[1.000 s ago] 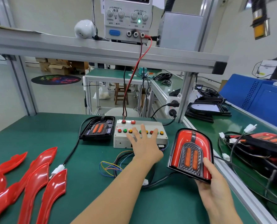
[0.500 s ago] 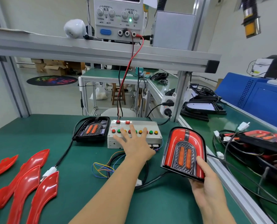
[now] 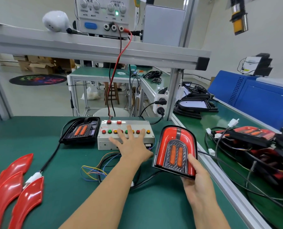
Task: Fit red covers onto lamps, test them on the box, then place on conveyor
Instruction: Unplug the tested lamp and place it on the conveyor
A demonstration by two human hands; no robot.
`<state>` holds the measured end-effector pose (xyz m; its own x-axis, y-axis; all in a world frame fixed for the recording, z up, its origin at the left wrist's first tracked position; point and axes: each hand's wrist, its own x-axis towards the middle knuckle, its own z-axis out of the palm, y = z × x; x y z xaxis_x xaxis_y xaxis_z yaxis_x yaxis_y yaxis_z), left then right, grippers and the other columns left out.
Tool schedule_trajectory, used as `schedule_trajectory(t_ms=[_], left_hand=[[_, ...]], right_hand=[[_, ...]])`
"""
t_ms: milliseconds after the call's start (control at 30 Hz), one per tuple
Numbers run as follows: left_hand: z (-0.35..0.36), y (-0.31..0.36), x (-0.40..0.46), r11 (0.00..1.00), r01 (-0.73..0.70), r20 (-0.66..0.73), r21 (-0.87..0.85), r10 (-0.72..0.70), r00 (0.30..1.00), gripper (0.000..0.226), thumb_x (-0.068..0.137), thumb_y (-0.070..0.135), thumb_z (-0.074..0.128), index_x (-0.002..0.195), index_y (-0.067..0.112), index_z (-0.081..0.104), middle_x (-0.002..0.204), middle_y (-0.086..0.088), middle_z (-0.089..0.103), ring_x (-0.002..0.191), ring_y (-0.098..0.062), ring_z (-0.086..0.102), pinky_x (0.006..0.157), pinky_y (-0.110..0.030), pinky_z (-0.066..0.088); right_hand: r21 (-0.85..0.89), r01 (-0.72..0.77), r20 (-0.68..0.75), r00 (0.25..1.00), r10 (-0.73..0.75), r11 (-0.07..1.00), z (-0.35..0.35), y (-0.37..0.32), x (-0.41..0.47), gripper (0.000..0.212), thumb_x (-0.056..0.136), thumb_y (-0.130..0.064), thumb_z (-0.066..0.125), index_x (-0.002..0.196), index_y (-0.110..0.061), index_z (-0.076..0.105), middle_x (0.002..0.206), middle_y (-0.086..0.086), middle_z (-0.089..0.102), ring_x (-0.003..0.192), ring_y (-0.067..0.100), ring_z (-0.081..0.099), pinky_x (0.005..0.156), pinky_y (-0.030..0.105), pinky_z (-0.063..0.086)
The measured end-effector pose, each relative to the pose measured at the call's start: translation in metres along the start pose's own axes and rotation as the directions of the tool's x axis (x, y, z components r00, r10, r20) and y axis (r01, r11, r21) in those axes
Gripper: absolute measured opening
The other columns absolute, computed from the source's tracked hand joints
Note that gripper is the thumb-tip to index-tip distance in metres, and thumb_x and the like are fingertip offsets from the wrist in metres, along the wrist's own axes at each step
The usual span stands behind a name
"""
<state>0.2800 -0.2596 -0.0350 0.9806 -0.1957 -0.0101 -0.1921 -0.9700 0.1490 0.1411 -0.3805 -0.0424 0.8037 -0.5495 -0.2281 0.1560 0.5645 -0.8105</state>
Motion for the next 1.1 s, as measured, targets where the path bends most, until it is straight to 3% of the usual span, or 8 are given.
schedule_trajectory(t_ms=[133, 267, 500, 600, 733, 967, 1100], left_hand=[[-0.0001, -0.0008, 0.0011, 1.0, 0.006, -0.009, 0.007, -0.006, 1.0, 0.096, 0.073, 0.074, 0.054, 0.147, 0.046, 0.0, 0.157, -0.011, -0.021, 0.139, -0.05, -0.019, 0.097, -0.077, -0.009], [-0.0017, -0.0012, 0.003, 1.0, 0.011, -0.005, -0.01, -0.011, 1.0, 0.094, 0.072, 0.076, 0.055, 0.146, 0.049, 0.004, 0.157, -0.01, -0.02, 0.138, -0.05, -0.019, 0.097, -0.077, -0.009], [0.0042, -0.001, 0.0062, 0.995, 0.014, 0.007, -0.102, -0.013, 1.0, 0.088, 0.076, 0.065, 0.06, 0.145, 0.051, 0.007, 0.157, -0.007, -0.023, 0.139, -0.047, -0.021, 0.098, -0.078, -0.001], [0.0063, -0.0016, 0.0079, 0.992, 0.009, -0.005, -0.126, -0.009, 1.0, 0.086, 0.077, 0.06, 0.065, 0.144, 0.052, 0.01, 0.156, -0.007, -0.024, 0.139, -0.046, -0.021, 0.098, -0.078, 0.003], [0.0071, -0.0021, 0.0087, 0.991, 0.01, -0.001, -0.13, -0.011, 1.0, 0.085, 0.08, 0.054, 0.066, 0.144, 0.052, 0.01, 0.156, -0.006, -0.025, 0.139, -0.046, -0.021, 0.1, -0.078, 0.007], [0.0046, -0.003, 0.0066, 0.991, 0.002, 0.005, -0.136, -0.001, 1.0, 0.086, 0.081, 0.053, 0.065, 0.145, 0.05, 0.008, 0.156, -0.007, -0.025, 0.139, -0.047, -0.021, 0.1, -0.077, 0.009], [0.0034, -0.0022, 0.0056, 0.992, 0.001, 0.005, -0.124, 0.0, 1.0, 0.087, 0.081, 0.055, 0.065, 0.146, 0.05, 0.008, 0.156, -0.008, -0.025, 0.139, -0.047, -0.02, 0.101, -0.077, 0.01]], right_hand=[[-0.003, -0.006, -0.01, 1.0, 0.006, 1.0, -0.0001, 0.0008, 0.0002, 0.014, 0.09, -0.017, 0.063, 0.101, -0.01, 0.069, 0.085, 0.004, 0.077, 0.068, 0.011, 0.072, 0.073, 0.029, 0.052], [-0.003, -0.02, -0.005, 1.0, 0.02, 1.0, -0.0006, 0.0014, 0.0018, 0.015, 0.09, -0.018, 0.063, 0.101, -0.01, 0.069, 0.086, 0.004, 0.077, 0.07, 0.011, 0.073, 0.064, 0.025, 0.057], [-0.037, -0.002, -0.019, 1.0, 0.002, 0.999, -0.0027, 0.0033, 0.0043, 0.016, 0.09, -0.019, 0.063, 0.103, -0.012, 0.069, 0.086, 0.002, 0.076, 0.07, 0.01, 0.071, 0.068, 0.024, 0.056], [-0.061, 0.034, -0.037, 0.999, -0.036, 0.998, -0.0018, 0.0052, 0.0046, 0.02, 0.094, -0.033, 0.059, 0.099, -0.017, 0.07, 0.085, 0.0, 0.076, 0.07, 0.007, 0.071, 0.07, 0.026, 0.053], [-0.04, 0.055, -0.061, 0.997, -0.057, 0.998, 0.0004, 0.0064, 0.0048, 0.044, 0.095, -0.053, 0.045, 0.085, -0.023, 0.076, 0.088, 0.001, 0.077, 0.074, 0.01, 0.073, 0.08, 0.032, 0.052], [-0.026, 0.053, -0.073, 0.996, -0.055, 0.998, -0.001, 0.009, 0.006, 0.047, 0.095, -0.056, 0.041, 0.095, -0.021, 0.072, 0.089, 0.001, 0.077, 0.076, 0.011, 0.073, 0.085, 0.033, 0.053], [-0.019, 0.067, -0.084, 0.994, -0.068, 0.998, -0.0017, 0.0098, 0.0067, 0.045, 0.095, -0.056, 0.042, 0.093, -0.021, 0.072, 0.087, 0.0, 0.077, 0.074, 0.01, 0.073, 0.08, 0.031, 0.054]])
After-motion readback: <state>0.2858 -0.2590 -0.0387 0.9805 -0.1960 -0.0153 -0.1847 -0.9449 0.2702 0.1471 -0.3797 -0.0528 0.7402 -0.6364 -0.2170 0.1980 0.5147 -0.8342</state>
